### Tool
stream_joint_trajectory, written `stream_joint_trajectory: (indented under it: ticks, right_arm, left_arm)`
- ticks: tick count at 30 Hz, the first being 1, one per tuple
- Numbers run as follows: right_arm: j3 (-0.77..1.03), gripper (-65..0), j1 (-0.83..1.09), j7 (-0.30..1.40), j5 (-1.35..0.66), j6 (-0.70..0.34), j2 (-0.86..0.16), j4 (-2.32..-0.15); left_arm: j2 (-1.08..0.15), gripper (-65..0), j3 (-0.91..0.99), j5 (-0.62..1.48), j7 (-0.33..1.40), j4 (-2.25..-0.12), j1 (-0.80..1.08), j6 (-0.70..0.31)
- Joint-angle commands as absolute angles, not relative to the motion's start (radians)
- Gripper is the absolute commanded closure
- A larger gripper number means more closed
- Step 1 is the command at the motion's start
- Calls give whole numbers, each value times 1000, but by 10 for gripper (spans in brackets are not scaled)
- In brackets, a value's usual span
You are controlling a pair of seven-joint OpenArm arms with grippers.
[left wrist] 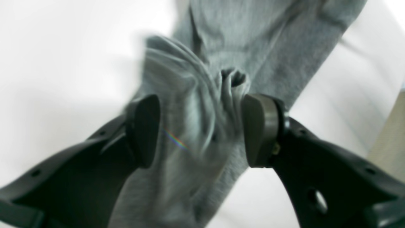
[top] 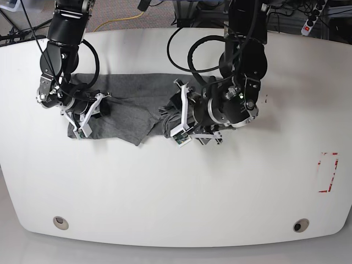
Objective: Fold the T-shirt properly
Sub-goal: 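Carry the strip end with the left gripper toward the right gripper, then lay the folded end down and release it with the left gripper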
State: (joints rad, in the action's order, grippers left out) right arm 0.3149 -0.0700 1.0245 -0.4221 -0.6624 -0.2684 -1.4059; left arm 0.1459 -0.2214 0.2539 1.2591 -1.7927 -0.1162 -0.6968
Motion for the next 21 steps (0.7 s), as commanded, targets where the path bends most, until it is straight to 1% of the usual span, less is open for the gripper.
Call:
stream_joint_trajectory:
  ticks: [1, 4, 6, 12, 15, 17, 21]
  right_arm:
    - [318, -146, -85, 1020, -430, -670, -280, -1420]
    - [320, -146, -85, 1020, -430, -670, -280, -1420]
    - [320, -146, -87, 1020, -430, -670, -280, -1420]
    - [321, -146, -88, 1020, -430, -670, -280, -1420]
    - [321, -146, -88, 1020, -430, -670, -280, -1422]
    - [321, -146, -88, 1020, -430, -670, -280, -1422]
    - [321, -146, -88, 1020, -430, -670, -265, -1422]
  left_arm:
    - [157, -386, -286, 272, 1239, -1856, -137, -698]
    - [157, -386, -360, 272, 1239, -1933, -134, -698]
    - [157, -386, -358, 268, 1239, -1952, -134, -698]
    - [51, -385, -246, 268, 1239, -1956, -131, -698]
    - [1, -385, -179, 269, 1234, -1954, -87, -698]
    - [-18, -385, -154, 271, 1234, -1954, -67, -698]
    - [-51, -385, -165, 271, 1233, -1952, -27, -698]
